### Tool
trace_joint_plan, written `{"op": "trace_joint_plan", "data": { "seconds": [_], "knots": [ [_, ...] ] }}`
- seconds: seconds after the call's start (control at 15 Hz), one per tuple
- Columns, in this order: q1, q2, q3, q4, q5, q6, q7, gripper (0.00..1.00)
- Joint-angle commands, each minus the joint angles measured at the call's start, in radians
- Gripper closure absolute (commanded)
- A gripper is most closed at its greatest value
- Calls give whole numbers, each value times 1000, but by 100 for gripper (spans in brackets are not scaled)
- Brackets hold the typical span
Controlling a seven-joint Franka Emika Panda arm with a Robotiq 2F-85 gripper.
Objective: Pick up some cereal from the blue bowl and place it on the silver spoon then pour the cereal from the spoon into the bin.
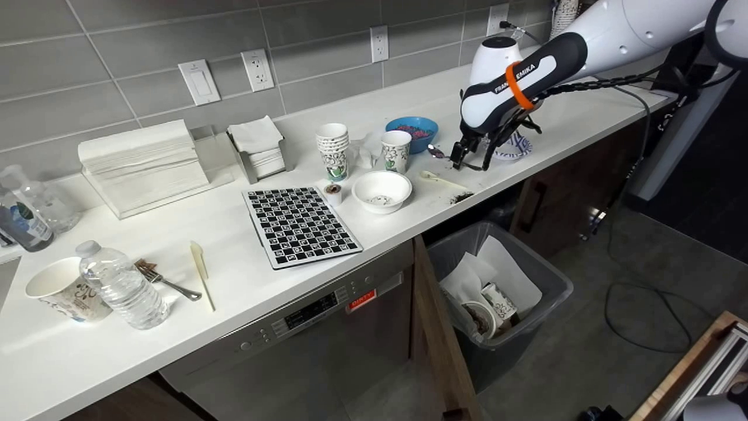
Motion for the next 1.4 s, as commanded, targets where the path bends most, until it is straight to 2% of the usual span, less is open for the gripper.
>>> {"op": "trace_joint_plan", "data": {
  "seconds": [0.0,0.33,0.67,1.33],
  "knots": [
    [-40,-59,34,-79,35,44,-32,0],
    [-105,-38,97,-36,123,6,-138,0],
    [-144,0,122,22,179,-26,-211,1],
    [-146,126,119,252,183,-242,-278,0]
  ]
}}
